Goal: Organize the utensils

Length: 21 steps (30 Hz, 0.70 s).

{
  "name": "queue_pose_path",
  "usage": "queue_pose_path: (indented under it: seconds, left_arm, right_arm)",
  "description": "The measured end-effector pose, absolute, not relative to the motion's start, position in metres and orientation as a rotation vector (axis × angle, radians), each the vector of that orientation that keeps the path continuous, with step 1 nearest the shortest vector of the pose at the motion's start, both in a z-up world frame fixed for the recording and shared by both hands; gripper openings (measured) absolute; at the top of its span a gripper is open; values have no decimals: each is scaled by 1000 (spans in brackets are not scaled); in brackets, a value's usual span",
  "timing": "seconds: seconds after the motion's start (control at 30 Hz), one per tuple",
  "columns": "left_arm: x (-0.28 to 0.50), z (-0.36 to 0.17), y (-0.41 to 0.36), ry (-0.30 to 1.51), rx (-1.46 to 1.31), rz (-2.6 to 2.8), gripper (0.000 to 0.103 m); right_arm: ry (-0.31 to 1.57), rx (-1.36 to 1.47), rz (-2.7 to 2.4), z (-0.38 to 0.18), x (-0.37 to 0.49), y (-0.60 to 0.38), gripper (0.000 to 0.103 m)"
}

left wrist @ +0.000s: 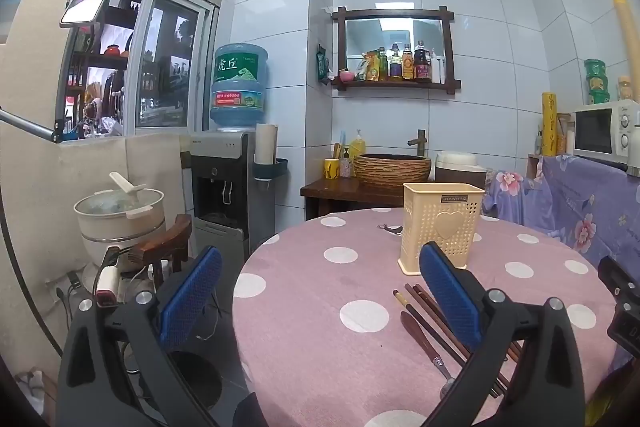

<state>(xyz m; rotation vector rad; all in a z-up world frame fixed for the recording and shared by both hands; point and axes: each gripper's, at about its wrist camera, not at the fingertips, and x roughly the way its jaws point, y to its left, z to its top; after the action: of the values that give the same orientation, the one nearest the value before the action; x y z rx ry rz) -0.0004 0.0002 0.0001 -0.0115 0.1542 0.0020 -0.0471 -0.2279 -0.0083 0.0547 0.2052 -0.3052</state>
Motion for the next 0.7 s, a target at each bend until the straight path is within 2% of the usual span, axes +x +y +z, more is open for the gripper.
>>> queue_pose_path:
  seconds: [0.7]
  left_arm:
    - [-3,-1,-2,148,-3,6,98]
  right_arm:
    - [204,56,-304,-9,-47,-228,98]
